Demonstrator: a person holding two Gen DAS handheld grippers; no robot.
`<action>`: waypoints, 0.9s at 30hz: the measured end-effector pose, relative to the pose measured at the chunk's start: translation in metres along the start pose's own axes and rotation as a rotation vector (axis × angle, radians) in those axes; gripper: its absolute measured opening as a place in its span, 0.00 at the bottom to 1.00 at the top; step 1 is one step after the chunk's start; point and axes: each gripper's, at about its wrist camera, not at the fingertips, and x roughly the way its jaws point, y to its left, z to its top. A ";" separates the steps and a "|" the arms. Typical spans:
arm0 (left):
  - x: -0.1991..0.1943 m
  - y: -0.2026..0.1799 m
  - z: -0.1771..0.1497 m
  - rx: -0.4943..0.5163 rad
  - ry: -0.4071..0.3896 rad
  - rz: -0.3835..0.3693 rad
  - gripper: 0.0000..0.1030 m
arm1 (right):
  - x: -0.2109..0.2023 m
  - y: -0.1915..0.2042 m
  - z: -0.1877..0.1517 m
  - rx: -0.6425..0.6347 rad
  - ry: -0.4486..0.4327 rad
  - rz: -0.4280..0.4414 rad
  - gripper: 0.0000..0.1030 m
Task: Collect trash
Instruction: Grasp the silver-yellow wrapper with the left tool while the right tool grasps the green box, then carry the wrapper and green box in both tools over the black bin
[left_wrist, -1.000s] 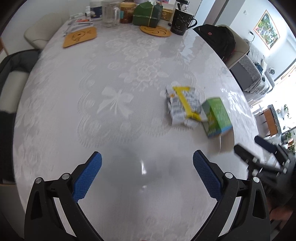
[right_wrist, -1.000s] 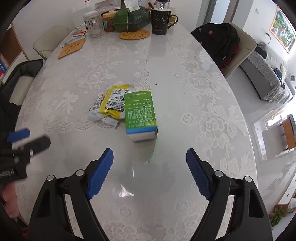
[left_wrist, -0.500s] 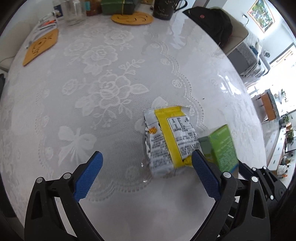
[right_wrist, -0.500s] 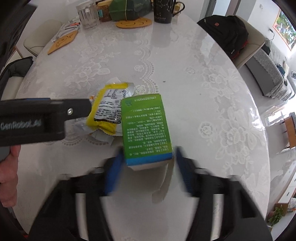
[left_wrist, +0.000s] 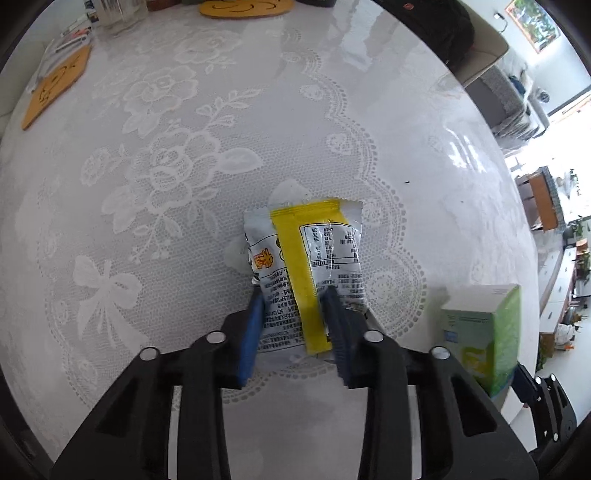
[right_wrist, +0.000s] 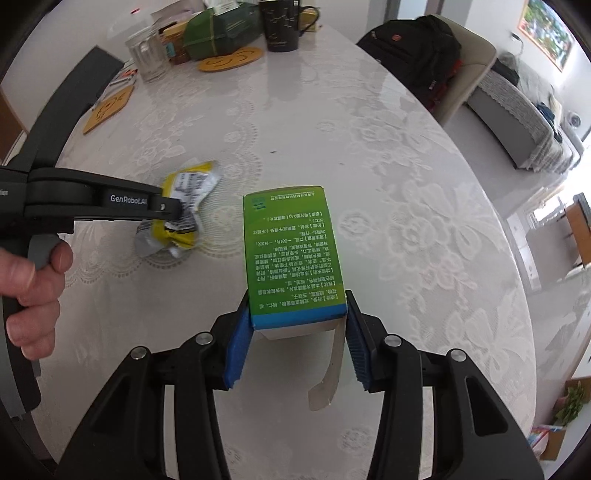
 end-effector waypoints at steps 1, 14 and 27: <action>0.000 -0.002 0.001 -0.001 0.002 0.002 0.25 | -0.002 -0.004 -0.001 0.008 -0.001 0.002 0.43; -0.019 -0.007 -0.022 -0.039 -0.058 -0.002 0.02 | -0.020 -0.036 -0.016 0.077 0.002 0.011 0.43; -0.064 -0.002 -0.087 -0.056 -0.122 0.027 0.02 | -0.054 -0.038 -0.036 0.075 -0.036 0.030 0.43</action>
